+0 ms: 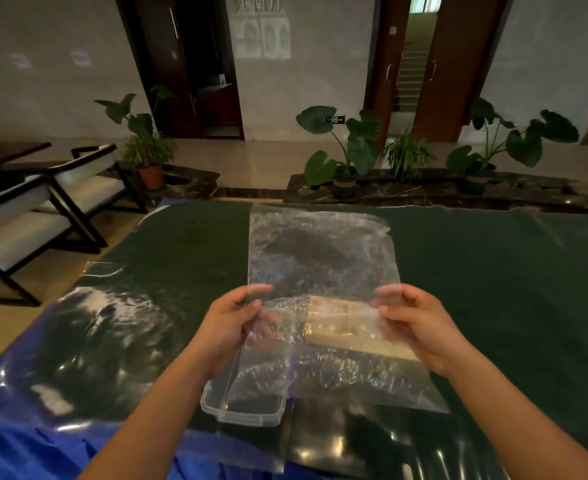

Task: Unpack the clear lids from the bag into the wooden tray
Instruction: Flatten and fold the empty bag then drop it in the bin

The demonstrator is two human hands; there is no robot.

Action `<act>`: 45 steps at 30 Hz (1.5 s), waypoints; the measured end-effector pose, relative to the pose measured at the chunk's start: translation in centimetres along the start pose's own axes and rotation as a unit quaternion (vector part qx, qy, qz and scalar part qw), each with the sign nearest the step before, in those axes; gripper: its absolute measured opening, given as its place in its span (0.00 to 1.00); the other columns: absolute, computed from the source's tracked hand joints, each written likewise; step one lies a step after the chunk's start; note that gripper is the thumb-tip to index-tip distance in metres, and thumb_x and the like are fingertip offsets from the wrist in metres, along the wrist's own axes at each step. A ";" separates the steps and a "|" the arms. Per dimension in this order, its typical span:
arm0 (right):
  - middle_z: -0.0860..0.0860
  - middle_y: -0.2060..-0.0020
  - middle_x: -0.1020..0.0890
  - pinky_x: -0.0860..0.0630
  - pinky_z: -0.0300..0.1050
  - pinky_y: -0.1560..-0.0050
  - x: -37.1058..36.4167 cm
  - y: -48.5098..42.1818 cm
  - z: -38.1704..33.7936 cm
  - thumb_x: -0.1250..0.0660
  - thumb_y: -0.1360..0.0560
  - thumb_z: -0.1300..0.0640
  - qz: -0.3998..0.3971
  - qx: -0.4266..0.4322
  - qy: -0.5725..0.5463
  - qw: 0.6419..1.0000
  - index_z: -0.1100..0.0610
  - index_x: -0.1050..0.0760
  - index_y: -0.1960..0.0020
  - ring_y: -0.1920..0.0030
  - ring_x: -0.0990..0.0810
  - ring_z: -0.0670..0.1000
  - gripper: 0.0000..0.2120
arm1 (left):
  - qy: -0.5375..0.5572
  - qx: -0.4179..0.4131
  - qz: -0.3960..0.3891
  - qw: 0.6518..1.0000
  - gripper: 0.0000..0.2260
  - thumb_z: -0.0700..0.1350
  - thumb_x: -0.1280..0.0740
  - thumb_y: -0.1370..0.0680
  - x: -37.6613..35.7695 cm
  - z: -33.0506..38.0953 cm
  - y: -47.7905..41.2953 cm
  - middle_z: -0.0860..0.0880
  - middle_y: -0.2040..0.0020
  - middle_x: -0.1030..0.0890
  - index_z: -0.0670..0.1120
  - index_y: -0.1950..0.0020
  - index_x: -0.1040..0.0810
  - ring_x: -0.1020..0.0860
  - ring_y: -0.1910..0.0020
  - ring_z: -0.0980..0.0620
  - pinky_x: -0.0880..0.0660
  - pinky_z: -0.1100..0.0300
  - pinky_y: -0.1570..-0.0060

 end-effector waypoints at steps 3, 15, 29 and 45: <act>0.53 0.44 0.14 0.29 0.53 0.60 -0.5 0.3 -0.5 0.39 0.25 0.77 0.008 0.015 -0.027 0.999 0.61 0.18 0.50 0.65 0.19 0.52 0.16 | 0.093 0.059 0.004 0.994 0.17 0.31 0.39 0.18 0.2 -1.2 0.4 0.42 0.61 0.14 0.46 0.43 0.15 0.15 0.66 0.49 0.16 0.55 0.67; 0.62 0.42 0.17 0.18 0.57 0.53 1.6 0.4 4.0 0.31 0.23 0.56 0.050 -0.090 -0.109 0.989 0.54 0.19 0.40 0.51 0.15 0.62 0.13 | -0.076 0.064 0.015 0.995 0.13 0.30 0.25 0.28 -1.1 -2.3 1.7 0.43 0.52 0.19 0.43 0.49 0.22 0.20 0.66 0.50 0.25 0.57 0.70; 0.56 0.56 0.13 0.19 0.45 0.66 1.0 1.1 0.9 0.25 0.28 0.65 0.034 0.004 0.149 0.988 0.54 0.20 0.45 0.60 0.13 0.52 0.13 | -0.047 -0.048 0.171 0.983 0.30 0.31 0.24 0.28 0.3 -0.5 2.3 0.42 0.47 0.16 0.56 0.32 0.25 0.15 0.49 0.41 0.17 0.39 0.49; 0.50 0.42 0.15 0.18 0.58 0.46 -0.6 0.8 0.4 0.22 0.30 0.53 -0.070 -0.026 0.032 0.997 0.47 0.29 0.32 0.42 0.16 0.55 0.29 | -0.127 0.003 0.092 0.988 0.18 0.28 0.27 0.26 -0.4 -0.9 3.3 0.33 0.57 0.17 0.44 0.41 0.20 0.20 0.61 0.39 0.20 0.35 0.54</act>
Point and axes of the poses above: each hand's wrist, its own y-axis away from the middle knuckle, its own x-axis out of the back of the hand, z = x × y, the point moved 9 cm from there along -y, towards the middle knuckle
